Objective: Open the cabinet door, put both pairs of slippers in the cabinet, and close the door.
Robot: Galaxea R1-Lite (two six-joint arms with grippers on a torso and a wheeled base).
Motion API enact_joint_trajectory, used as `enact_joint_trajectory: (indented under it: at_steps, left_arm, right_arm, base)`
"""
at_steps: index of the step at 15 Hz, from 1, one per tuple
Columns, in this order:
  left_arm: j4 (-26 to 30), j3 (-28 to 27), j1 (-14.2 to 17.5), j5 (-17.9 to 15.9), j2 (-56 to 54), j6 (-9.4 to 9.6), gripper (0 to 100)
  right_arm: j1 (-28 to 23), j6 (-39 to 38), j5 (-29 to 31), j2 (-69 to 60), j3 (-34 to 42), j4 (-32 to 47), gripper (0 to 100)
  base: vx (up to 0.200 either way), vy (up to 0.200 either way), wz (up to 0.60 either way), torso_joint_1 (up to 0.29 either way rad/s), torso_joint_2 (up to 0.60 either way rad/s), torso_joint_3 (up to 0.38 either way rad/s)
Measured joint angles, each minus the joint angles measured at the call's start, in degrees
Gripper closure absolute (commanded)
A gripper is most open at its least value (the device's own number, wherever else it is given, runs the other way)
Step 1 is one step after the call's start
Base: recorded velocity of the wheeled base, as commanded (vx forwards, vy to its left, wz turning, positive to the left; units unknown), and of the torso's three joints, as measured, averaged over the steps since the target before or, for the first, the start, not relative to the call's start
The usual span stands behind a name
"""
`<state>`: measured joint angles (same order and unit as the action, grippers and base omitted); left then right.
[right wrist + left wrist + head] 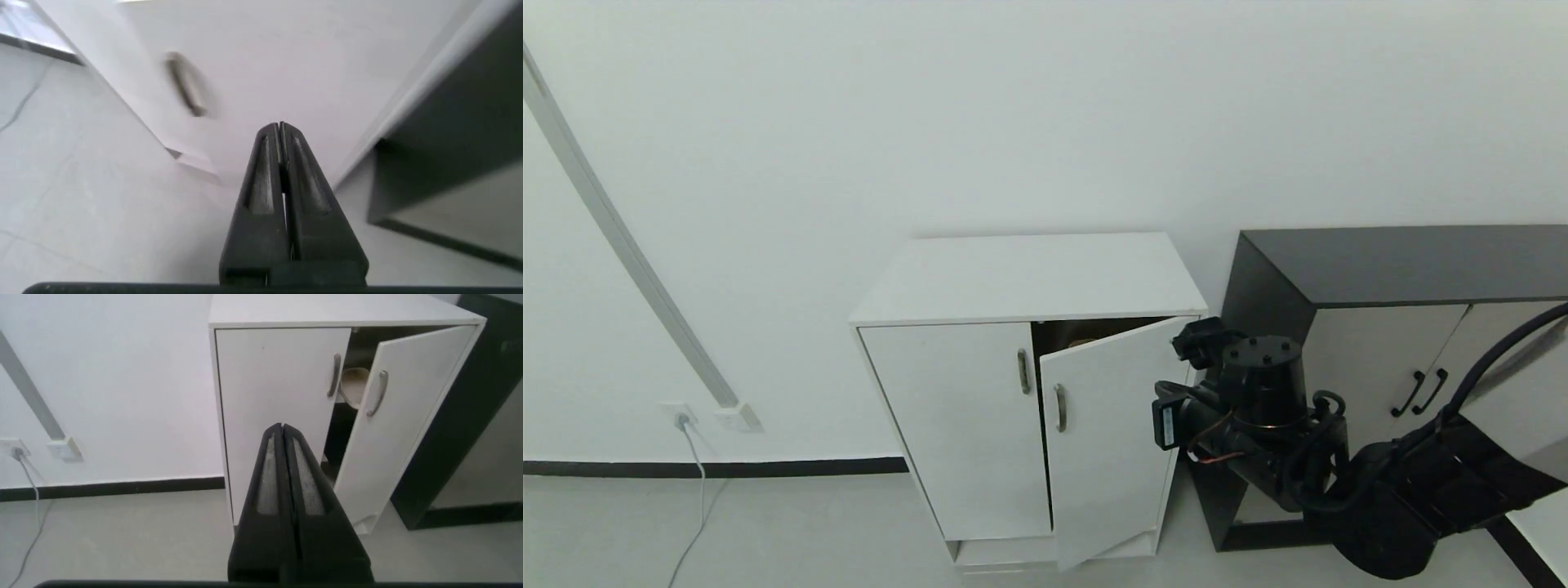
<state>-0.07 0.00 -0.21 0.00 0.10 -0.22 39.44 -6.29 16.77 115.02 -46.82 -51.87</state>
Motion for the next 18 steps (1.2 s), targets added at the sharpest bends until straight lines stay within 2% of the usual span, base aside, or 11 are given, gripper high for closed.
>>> enact_joint_trajectory:
  at_steps: [4,6,9,16,18]
  left_arm:
    - [0.02,0.00,0.02,0.00,0.00,-0.02,100]
    - [0.02,0.00,0.02,0.00,0.00,-0.02,100]
    - [0.00,0.00,-0.01,0.00,0.00,-0.02,100]
    - [0.02,0.00,0.02,-0.10,0.00,0.01,100]
    - [0.07,0.00,0.02,-0.07,0.00,0.06,100]
  right_arm:
    - [-0.09,0.50,-0.49,0.80,1.07,-1.30,100]
    - [-0.20,0.68,-2.90,0.83,2.54,-3.74,100]
    - [-0.13,2.50,-8.75,0.83,7.66,-12.45,100]
    - [0.26,2.62,-14.97,-0.39,16.57,-19.59,100]
    - [0.96,2.55,-15.98,-1.38,19.10,-20.55,100]
  base:
    - [0.000,0.000,0.00,0.000,0.00,0.000]
    - [0.000,0.000,0.00,0.000,0.00,0.000]
    - [0.000,0.000,0.00,0.000,0.00,0.000]
    - [0.000,0.000,0.00,0.000,0.00,0.000]
    - [0.200,0.000,0.00,0.000,0.00,-0.002]
